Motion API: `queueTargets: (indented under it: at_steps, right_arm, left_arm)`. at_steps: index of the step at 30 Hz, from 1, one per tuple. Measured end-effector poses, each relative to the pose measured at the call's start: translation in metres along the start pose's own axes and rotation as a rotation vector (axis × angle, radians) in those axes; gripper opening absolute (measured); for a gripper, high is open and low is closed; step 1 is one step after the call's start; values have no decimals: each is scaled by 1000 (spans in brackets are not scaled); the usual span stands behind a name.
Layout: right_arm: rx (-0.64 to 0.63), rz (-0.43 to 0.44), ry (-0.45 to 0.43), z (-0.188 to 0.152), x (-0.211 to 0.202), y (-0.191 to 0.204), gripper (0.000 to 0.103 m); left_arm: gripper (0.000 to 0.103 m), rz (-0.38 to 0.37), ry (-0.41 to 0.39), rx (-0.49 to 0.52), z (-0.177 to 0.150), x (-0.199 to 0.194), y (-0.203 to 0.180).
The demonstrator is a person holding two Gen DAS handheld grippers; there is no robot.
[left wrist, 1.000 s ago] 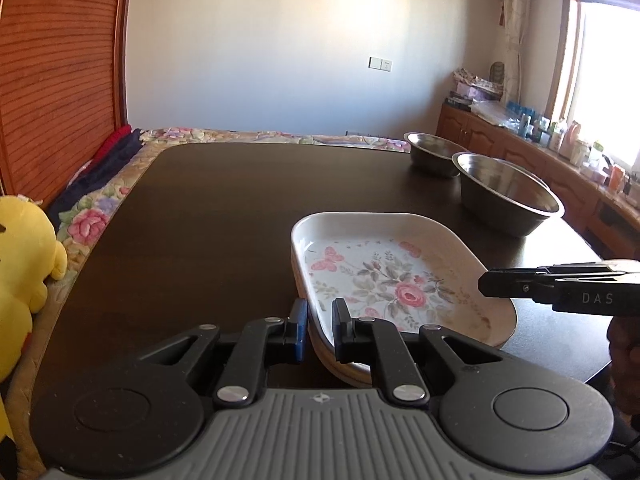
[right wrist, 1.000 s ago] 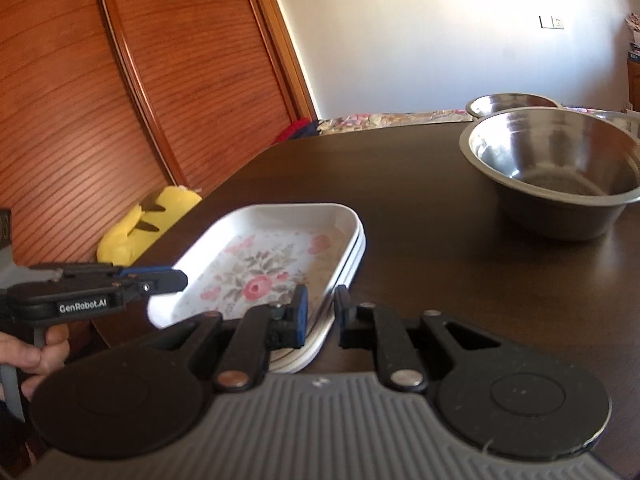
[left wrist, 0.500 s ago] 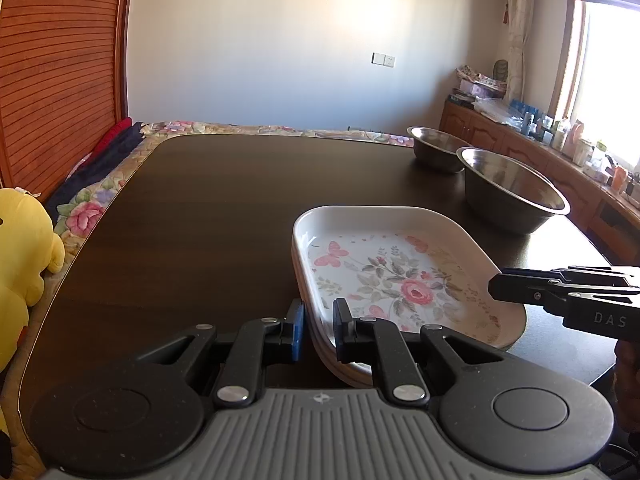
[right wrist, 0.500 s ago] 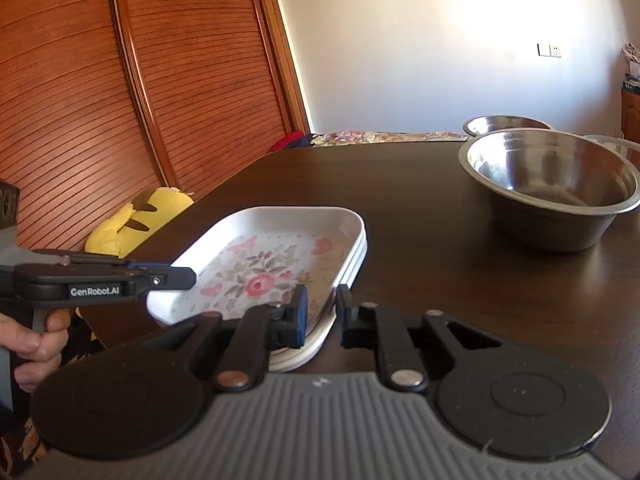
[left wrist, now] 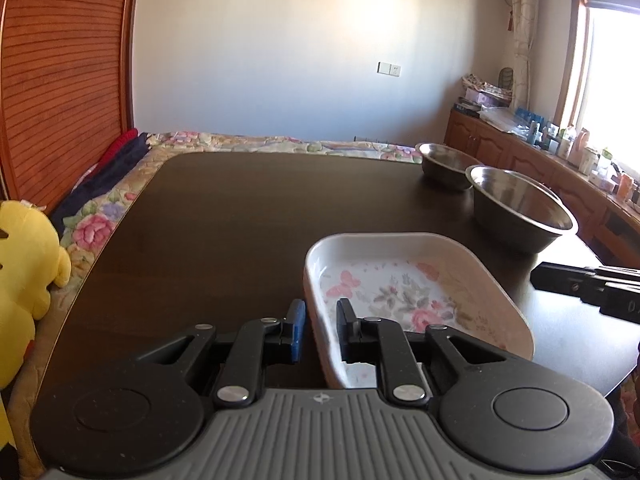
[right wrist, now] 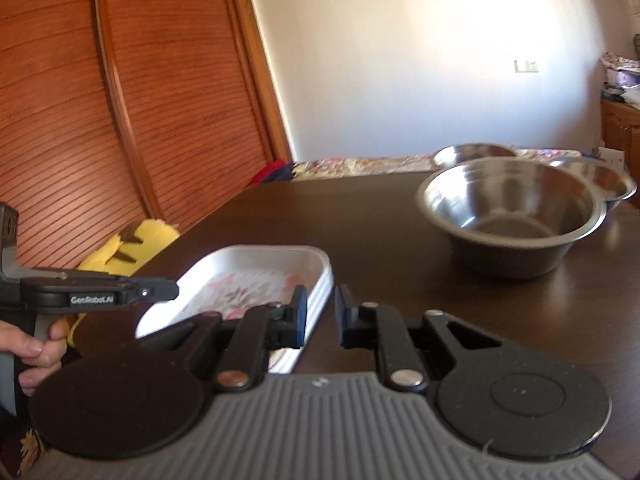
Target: Organize plates and bowls
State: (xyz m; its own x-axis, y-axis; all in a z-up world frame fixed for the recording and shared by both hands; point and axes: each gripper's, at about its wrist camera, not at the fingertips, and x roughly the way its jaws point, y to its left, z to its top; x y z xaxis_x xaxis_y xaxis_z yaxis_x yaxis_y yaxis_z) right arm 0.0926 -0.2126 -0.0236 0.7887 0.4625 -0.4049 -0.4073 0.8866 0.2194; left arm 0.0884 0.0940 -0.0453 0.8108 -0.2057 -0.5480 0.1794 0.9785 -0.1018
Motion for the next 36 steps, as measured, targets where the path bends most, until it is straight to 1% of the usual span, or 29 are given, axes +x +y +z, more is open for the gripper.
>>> queueTargets:
  at_steps: [6,10,14,15,16,17,18,19,21,22,23,28,30,36]
  right_arm:
    - [5,-64,-61,10,-13,-24,17]
    - [1,-102,-83,17,-17,-43,17]
    - [-7,-139,-111,24,-18,-64,17]
    - [-9,-146,-117,26,-19,-69,18]
    - [-11,-155,-124,27,-18,-74,27]
    - [-11,-166,-133,28,-18,-79,33]
    - [-11,-175,-144,29,-18,-85,44]
    - [-10,-184,-151,30,-17,-89,48]
    - [-11,-207,-160,32,-15,-98,48]
    - [-11,-217,-163,33,-12,-102,50]
    - [-9,-229,-164,34,-10,-106,51]
    - [-13,-258,-157,41,-1,-125,64]
    - [-14,-264,-160,43,3,-133,66]
    - [-1,-258,-150,45,13,-152,67]
  left_arm:
    - [24,-20,-18,35,18,9,-19]
    - [31,-46,-24,62,29,19,-40]
    - [34,-68,-20,98,42,33,-65]
    - [38,-74,-20,105,44,36,-70]
    - [44,-80,-21,110,48,40,-76]
    - [47,-85,-21,116,50,44,-81]
    - [50,-89,-22,123,53,48,-87]
    - [51,-94,-23,131,56,52,-94]
    - [53,-101,-24,139,60,59,-102]
    - [56,-106,-25,141,63,63,-107]
    - [57,-108,-25,142,64,65,-110]
    - [57,-109,-33,133,77,81,-125]
    - [57,-108,-29,129,81,87,-129]
    - [57,-103,-8,136,87,105,-140]
